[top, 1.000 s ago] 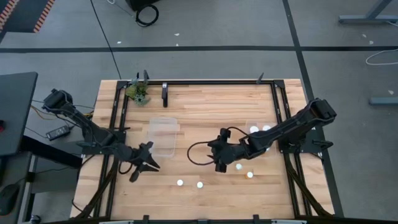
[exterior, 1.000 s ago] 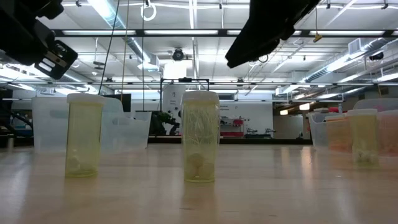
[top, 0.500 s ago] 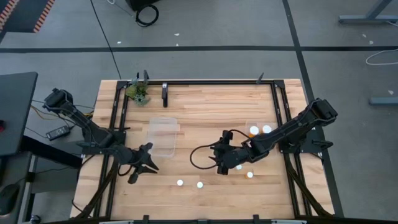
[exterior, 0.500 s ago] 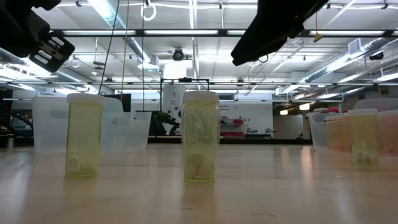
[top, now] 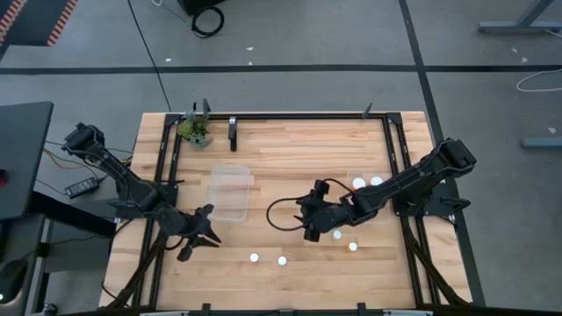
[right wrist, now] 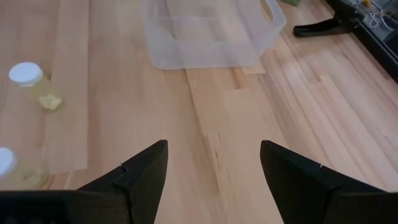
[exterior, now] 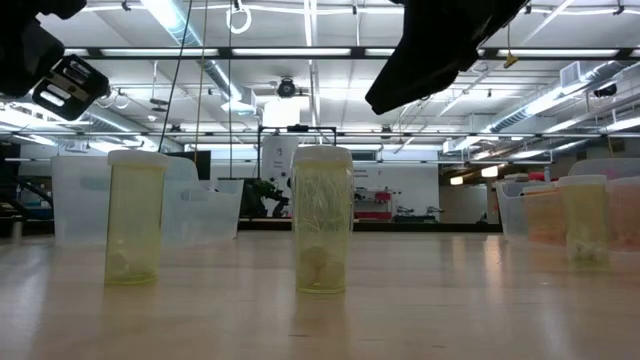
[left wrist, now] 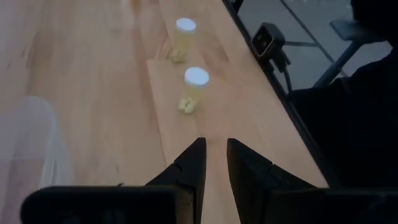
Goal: Pick and place medicine bottles into bin by pill shape (circle, oval)
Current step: Put the bottom left yellow pill bottle into the left transparent bin
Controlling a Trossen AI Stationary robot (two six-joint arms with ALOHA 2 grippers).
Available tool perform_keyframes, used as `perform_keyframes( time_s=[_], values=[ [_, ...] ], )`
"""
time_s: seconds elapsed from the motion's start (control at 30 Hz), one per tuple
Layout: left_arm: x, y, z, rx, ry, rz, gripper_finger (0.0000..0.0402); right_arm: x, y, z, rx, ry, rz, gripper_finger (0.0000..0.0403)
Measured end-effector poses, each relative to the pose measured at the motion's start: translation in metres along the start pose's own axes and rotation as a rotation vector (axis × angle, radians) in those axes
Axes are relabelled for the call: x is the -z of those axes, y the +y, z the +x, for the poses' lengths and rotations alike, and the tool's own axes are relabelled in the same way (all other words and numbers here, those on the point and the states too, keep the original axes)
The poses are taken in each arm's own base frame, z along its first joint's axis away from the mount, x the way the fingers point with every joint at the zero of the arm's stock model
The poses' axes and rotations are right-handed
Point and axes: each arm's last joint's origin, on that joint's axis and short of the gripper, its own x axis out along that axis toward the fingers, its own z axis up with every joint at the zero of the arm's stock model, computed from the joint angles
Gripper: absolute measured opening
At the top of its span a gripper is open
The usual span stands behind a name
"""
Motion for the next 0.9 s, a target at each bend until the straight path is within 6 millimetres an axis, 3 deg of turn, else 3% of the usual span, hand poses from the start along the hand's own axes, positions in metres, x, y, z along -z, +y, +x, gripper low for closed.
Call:
perform_keyframes(
  time_s=[0.9],
  values=[
    [0.0006, -0.0005, 0.0000, 0.020, 0.013, -0.001, 0.0073, -0.0029, -0.0011, 0.0013, -0.006, -0.018, 0.015, 0.0263]
  ],
)
